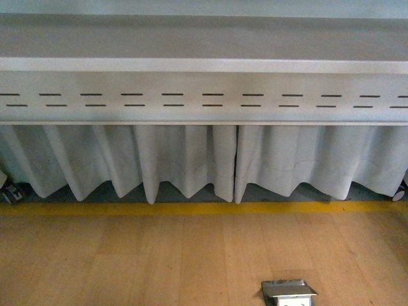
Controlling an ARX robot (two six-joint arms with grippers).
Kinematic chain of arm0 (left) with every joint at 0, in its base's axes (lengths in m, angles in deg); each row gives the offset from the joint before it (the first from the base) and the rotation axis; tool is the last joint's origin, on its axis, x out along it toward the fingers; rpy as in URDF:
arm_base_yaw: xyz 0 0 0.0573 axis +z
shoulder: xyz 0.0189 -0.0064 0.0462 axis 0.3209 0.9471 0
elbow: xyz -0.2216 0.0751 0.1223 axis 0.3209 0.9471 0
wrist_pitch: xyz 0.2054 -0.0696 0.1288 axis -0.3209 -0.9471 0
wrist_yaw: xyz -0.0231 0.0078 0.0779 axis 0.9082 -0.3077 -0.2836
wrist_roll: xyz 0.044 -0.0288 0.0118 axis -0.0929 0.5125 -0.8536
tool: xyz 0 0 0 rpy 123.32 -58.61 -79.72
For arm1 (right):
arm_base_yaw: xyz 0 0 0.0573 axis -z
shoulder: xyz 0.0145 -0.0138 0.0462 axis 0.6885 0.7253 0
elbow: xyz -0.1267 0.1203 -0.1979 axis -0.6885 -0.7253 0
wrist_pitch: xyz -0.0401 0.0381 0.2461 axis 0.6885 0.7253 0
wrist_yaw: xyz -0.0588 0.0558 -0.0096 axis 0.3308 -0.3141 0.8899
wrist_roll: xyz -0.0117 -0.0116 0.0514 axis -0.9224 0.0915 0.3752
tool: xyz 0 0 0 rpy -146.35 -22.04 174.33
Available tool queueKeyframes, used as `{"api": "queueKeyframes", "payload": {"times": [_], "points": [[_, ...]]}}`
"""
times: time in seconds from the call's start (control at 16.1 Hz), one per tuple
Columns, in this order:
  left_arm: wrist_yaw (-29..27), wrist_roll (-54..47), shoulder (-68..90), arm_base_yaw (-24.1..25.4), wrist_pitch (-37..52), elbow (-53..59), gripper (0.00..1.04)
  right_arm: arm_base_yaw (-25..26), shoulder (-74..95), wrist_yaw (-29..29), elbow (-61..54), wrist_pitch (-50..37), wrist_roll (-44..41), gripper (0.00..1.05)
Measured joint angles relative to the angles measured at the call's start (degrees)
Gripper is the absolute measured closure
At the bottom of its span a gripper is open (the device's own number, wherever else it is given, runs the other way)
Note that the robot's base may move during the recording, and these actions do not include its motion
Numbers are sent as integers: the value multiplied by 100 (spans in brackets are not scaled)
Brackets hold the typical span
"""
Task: Open oven
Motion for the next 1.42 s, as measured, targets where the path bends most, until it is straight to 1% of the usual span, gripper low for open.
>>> {"api": "queueKeyframes", "payload": {"times": [1.42], "points": [[0, 0, 0, 0, 2, 0, 7, 0, 0, 0, 0, 0, -2, 6]]}}
